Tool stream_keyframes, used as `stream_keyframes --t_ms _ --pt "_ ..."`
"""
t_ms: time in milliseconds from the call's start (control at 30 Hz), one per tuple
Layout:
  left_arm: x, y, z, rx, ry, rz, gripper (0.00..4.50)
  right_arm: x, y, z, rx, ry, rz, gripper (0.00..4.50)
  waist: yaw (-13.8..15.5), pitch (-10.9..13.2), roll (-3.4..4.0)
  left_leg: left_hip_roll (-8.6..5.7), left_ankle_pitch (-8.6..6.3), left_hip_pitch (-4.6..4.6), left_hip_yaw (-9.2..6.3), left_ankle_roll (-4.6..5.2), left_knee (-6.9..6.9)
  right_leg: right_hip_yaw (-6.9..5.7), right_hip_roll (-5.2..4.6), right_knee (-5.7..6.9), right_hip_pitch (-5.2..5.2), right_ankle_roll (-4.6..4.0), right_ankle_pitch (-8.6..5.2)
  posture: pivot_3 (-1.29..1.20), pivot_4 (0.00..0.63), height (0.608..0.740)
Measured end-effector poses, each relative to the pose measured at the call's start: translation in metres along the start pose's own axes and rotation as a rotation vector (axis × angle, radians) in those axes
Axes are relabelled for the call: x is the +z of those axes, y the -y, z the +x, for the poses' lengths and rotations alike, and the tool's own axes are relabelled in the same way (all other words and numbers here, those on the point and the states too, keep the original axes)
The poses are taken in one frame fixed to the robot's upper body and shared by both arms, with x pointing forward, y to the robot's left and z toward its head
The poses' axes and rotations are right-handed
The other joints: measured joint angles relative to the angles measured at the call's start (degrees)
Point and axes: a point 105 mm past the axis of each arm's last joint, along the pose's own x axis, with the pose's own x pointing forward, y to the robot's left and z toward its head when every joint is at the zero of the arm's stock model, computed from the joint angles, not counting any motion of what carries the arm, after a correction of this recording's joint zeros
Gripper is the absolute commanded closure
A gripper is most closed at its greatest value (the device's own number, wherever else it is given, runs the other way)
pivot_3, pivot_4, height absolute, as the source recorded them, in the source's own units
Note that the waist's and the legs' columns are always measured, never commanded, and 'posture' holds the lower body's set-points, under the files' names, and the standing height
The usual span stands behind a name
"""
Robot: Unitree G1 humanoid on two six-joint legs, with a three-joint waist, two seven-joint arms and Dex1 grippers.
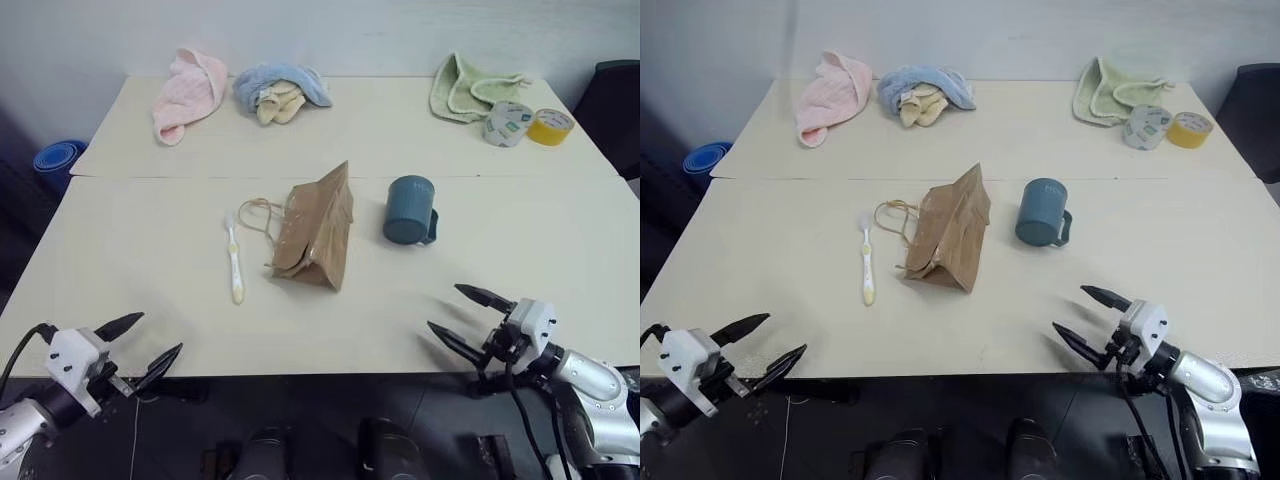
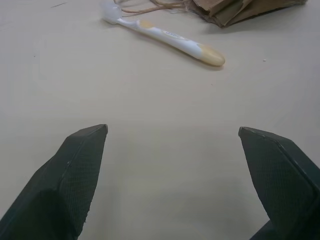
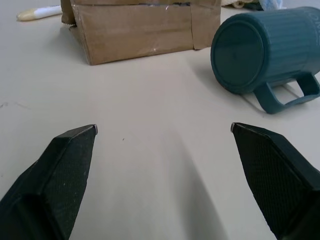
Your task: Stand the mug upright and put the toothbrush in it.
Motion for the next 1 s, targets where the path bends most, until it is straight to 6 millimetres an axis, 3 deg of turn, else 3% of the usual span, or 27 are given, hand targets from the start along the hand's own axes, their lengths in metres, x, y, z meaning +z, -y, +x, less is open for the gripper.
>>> stream_keyframes --t_ms 533,767,933,1000 --pt "0.005 0.005 0.004 -0.003 0.019 -0.034 0.04 0.002 0.0 0.003 0.028 0.008 -0.001 0.0 0.02 0.0 0.0 0.0 0.0 0.01 0.01 0.0 0.01 0.0 0.0 0.03 0.0 0.0 0.0 0.0 0.15 0.74" --pt "0.026 -0.002 0.023 0.003 0.023 -0.098 0.04 0.002 0.0 0.002 0.029 0.015 -0.006 0.0 0.21 -0.01 -0.02 -0.01 0.02 0.02 -0.05 -0.02 0.05 0.0 0.0 0.16 0.03 0.01 0.01 0.0 0.15 0.74" --pt "0.104 -0.003 0.077 -0.192 0.117 -0.273 0.04 0.016 -0.005 -0.005 0.087 0.093 0.01 0.0 1.58 0.06 0.0 -0.13 0.22 -0.04 -0.43 -0.06 0.18 0.02 -0.06 0.4 0.09 0.03 0.02 0.0 0.15 0.74" --pt "0.144 0.009 0.097 -0.328 0.151 -0.3 0.04 0.042 -0.005 -0.001 0.119 0.196 -0.035 0.0 1.45 0.05 -0.03 -0.15 0.23 0.03 -0.45 -0.09 0.21 0.07 -0.05 0.41 0.13 0.01 0.04 0.0 0.15 0.74"
